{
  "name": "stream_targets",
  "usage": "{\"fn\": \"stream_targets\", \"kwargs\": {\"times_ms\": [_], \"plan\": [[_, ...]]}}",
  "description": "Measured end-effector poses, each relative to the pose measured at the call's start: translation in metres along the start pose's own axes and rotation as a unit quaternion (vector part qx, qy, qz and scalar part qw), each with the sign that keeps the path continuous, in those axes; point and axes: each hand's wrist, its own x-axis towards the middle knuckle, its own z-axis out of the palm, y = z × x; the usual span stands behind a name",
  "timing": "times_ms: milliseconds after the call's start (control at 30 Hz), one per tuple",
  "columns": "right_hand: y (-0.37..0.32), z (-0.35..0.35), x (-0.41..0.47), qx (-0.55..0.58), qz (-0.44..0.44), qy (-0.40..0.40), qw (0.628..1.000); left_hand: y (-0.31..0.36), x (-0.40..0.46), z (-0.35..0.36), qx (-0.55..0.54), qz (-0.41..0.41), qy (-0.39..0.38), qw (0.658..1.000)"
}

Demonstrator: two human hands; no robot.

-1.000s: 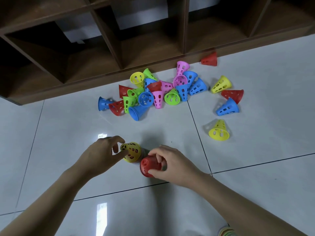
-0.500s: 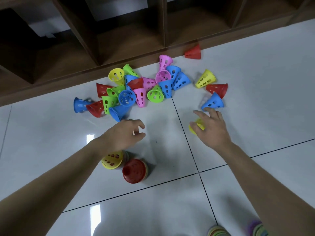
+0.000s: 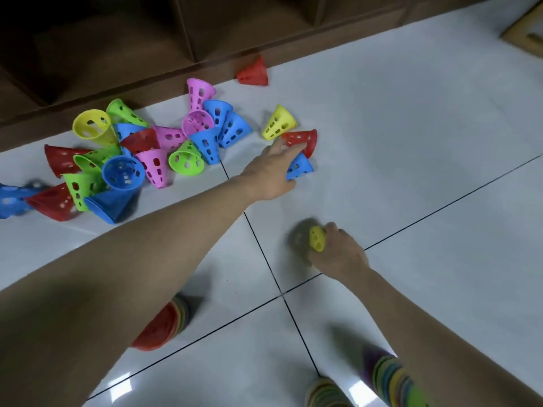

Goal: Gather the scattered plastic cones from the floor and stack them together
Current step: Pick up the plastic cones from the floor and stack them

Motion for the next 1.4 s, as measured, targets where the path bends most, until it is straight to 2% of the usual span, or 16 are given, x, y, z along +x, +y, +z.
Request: {"fn": "stream_targets", "kwargs": {"times_ms": [67,133,233,333,433,533,667,800,867,967,1067,1233,1400], "plan": [[0.017,-0.010,-0.002,0.025,0.047,-0.015,0.998,0.009,0.012,0.015,0.016,-0.008,0.002,1.000],[0.031,-0.018,-0.004,0.158,0.075,0.002,0.985,0.014,0.011,0.031,0.002,-0.017,0.017,1.000],[0.044,-0.025,-0.008,0.339,0.070,0.033,0.938,0.015,0.000,0.052,-0.001,-0.012,0.053,0.999],[0.043,-0.031,-0.009,0.403,0.063,0.040,0.912,0.012,-0.014,0.060,0.023,-0.003,0.067,0.998],[0.029,-0.040,-0.004,0.396,0.039,0.046,0.916,0.006,-0.027,0.052,0.025,-0.017,0.026,0.999],[0.006,-0.051,-0.005,0.400,-0.005,0.067,0.914,-0.002,-0.047,0.018,-0.022,-0.064,-0.026,0.997],[-0.037,-0.045,-0.018,0.447,-0.065,0.043,0.891,-0.029,-0.117,-0.049,-0.063,-0.117,-0.026,0.991],[-0.095,-0.027,-0.055,0.467,-0.164,-0.061,0.867,-0.049,-0.222,-0.109,-0.103,-0.199,0.024,0.974],[-0.123,-0.011,-0.076,0.476,-0.221,-0.122,0.842,-0.057,-0.276,-0.128,-0.066,-0.234,0.060,0.968],[-0.156,0.010,-0.107,0.447,-0.314,-0.160,0.822,-0.063,-0.340,-0.142,-0.035,-0.260,0.085,0.961],[-0.170,0.029,-0.130,0.397,-0.366,-0.154,0.827,-0.071,-0.371,-0.136,-0.038,-0.271,0.074,0.959],[-0.167,0.052,-0.146,0.230,-0.447,-0.103,0.858,-0.083,-0.370,-0.113,0.029,-0.272,0.038,0.961],[-0.152,0.055,-0.131,0.231,-0.450,-0.085,0.859,-0.091,-0.361,-0.109,0.085,-0.282,-0.004,0.956]]}}
